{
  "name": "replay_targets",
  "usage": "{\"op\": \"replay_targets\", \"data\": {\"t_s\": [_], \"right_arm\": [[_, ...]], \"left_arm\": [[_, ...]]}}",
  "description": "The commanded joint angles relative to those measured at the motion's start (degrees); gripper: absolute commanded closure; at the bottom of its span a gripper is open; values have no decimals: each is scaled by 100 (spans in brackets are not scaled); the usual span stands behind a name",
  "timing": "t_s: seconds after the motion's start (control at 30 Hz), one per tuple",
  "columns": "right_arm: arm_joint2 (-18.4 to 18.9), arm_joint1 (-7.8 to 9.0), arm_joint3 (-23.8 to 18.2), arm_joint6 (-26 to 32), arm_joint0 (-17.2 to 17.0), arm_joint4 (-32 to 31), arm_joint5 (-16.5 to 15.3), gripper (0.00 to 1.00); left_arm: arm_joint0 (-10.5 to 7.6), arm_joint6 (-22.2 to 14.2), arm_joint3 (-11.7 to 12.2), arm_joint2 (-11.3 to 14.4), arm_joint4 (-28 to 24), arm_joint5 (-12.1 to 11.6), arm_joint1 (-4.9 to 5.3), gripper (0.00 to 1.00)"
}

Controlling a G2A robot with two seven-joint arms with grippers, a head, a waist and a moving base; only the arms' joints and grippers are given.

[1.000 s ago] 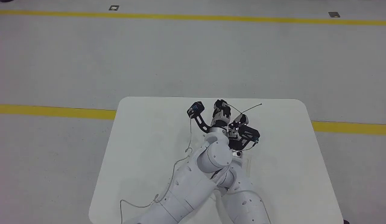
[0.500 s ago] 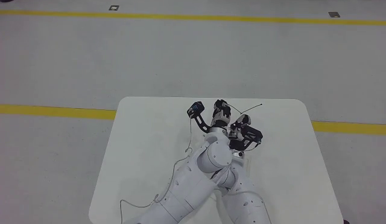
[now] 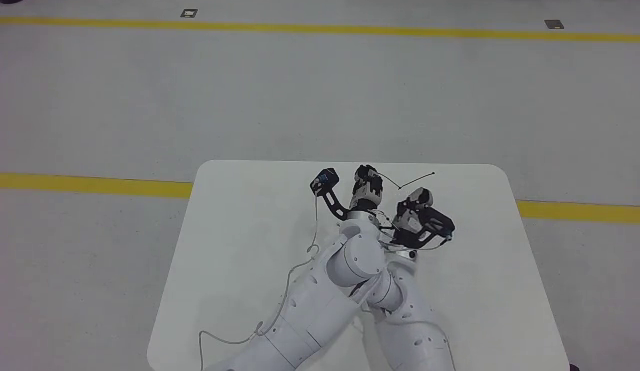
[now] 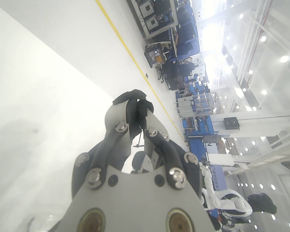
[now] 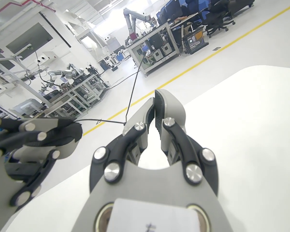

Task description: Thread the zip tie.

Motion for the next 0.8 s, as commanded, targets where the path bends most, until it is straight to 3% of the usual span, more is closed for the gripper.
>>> {"op": "replay_targets", "data": {"t_s": [0.0, 0.3, 0.43, 0.6, 0.67, 0.7, 0.73, 0.77], "right_arm": [[107, 19, -100, 16, -51, 80, -82, 100], [721, 162, -482, 328, -327, 381, -703, 100], [1059, 246, -682, 644, -457, 645, -1255, 100], [1537, 391, -1219, 1683, -773, 975, -2018, 96], [1681, 447, -1422, 2030, -934, 969, -2273, 80], [1732, 466, -1496, 2144, -996, 985, -2340, 64], [1780, 481, -1565, 2284, -1056, 1015, -2341, 42], [1815, 499, -1661, 2477, -1113, 974, -2298, 0]], "left_arm": [[0, 0, 0, 0, 0, 0, 0, 100], [0, 0, 0, 0, 0, 0, 0, 100], [0, 0, 0, 0, 0, 0, 0, 100], [0, 0, 0, 0, 0, 0, 0, 100], [0, 0, 0, 0, 0, 0, 0, 100], [0, 0, 0, 0, 0, 0, 0, 100], [0, 0, 0, 0, 0, 0, 0, 100], [0, 0, 0, 0, 0, 0, 0, 100]]}}
